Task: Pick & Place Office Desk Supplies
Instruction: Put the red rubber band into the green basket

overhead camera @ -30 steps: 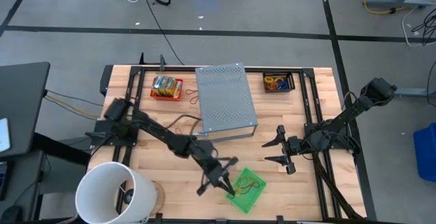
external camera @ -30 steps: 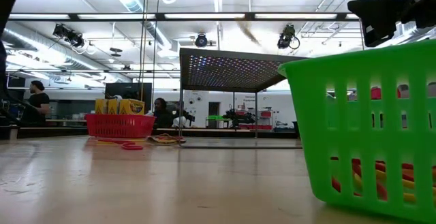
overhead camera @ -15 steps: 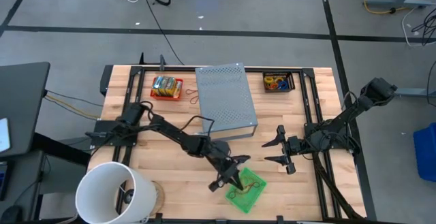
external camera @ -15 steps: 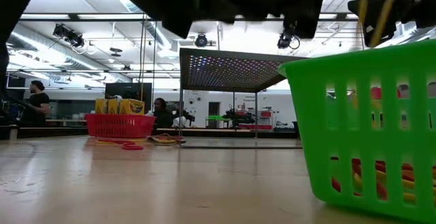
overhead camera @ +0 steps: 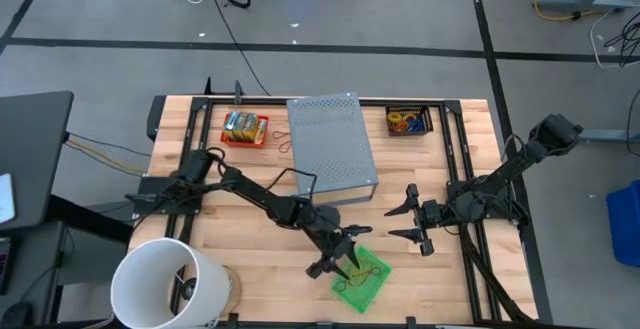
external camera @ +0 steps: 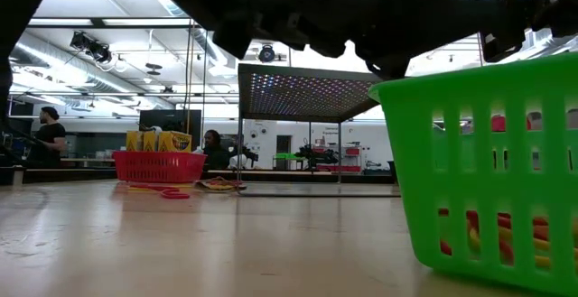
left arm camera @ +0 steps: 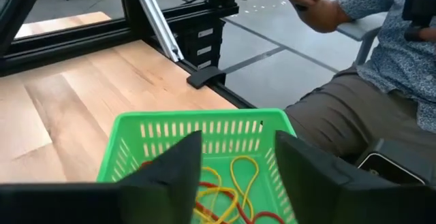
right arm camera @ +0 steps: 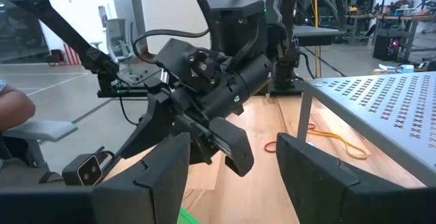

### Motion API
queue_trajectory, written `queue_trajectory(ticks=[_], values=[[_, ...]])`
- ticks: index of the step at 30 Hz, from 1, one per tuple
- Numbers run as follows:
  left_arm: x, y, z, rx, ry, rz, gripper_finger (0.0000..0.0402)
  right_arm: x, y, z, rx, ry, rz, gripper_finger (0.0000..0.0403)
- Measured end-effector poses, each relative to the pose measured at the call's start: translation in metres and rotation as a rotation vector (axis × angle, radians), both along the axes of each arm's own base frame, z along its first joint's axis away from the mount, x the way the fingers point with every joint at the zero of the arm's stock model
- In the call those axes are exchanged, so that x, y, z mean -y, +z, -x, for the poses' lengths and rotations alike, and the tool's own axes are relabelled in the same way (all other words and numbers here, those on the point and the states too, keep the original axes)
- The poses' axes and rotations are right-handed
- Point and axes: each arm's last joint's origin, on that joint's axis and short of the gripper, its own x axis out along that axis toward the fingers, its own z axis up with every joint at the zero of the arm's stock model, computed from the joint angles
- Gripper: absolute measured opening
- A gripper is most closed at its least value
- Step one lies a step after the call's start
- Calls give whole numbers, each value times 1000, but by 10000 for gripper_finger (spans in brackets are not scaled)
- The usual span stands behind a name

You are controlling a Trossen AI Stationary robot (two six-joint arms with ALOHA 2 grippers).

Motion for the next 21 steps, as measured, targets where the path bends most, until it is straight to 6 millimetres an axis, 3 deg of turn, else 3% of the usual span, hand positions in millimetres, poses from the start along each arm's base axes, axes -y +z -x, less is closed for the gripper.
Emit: queue_trajectory(ticks=[4, 7, 15, 21], values=[[1, -3, 1, -30, 4, -9, 241, 0, 0, 0, 0, 0, 0, 226], [0, -9, 4, -98, 26, -40, 256, 0, 0, 0, 0, 0, 0, 226], [4, -22, 16, -261, 64, -164, 241, 0, -1, 0, -5, 0, 4, 226], [11, -10, 29, -314, 111, -247, 236, 0, -1, 0, -6, 0, 4, 226]])
